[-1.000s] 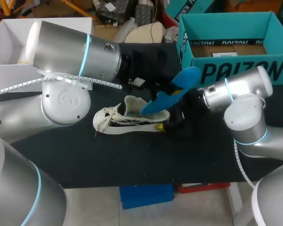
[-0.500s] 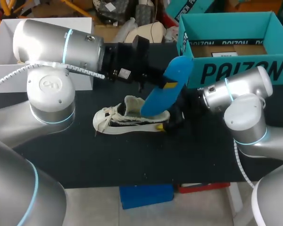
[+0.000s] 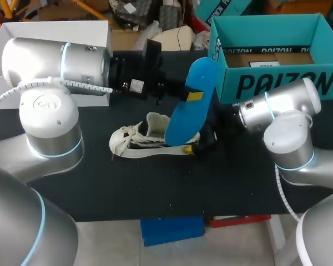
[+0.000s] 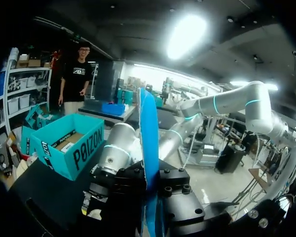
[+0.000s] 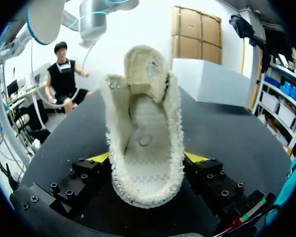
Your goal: Take the shoe out of the shoebox, open the shoe tongue, remove and reinsert the insole, then place the shoe into the shoebox
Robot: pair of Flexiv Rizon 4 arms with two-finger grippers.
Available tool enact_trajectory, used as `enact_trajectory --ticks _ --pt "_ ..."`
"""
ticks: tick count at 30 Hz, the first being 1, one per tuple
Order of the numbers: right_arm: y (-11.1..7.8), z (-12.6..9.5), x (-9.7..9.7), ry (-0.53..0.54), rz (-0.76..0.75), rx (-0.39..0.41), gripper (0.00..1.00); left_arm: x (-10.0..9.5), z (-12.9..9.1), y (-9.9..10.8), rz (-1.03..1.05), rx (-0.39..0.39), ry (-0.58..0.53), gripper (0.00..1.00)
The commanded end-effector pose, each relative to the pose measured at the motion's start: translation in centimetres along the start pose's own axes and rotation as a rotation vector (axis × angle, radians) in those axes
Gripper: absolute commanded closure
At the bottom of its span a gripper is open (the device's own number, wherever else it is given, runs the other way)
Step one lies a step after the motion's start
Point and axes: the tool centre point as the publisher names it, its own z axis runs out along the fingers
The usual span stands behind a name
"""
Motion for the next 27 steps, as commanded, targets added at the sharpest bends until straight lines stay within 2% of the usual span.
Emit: enact_trajectory --ticks 1,6,16,23,25,26,27 --pt "-0.2 0.1 0.0 -0.001 0.001 0.001 1.0 3.3 -2.1 -0.2 -0.022 0.077 -0.027 1.0" --pt "-0.2 0.1 0.0 -0.001 0.001 0.001 1.0 5.0 -3.2 -2.0 -0.099 0.175 -0.01 1.0" --pt "-0.2 0.1 0.0 -0.001 0.001 0.001 1.0 8.1 -5.8 -5.1 -0.181 0.244 0.019 1.0" --pt "-0.2 0.1 0.0 -0.001 0.001 0.001 1.0 9.5 -5.7 -7.6 -0.177 0.298 0.066 1.0" --pt "-0.2 0.1 0.0 -0.001 0.001 0.001 1.0 9.6 -5.7 -7.7 -0.128 0.272 0.055 1.0" --pt "-0.2 0.1 0.0 -0.001 0.001 0.001 1.0 9.8 -5.7 -8.0 -0.162 0.312 0.08 1.0" --pt "-0.2 0.1 0.0 -0.001 0.001 0.001 1.0 10.0 -5.7 -8.2 -0.156 0.315 0.077 1.0"
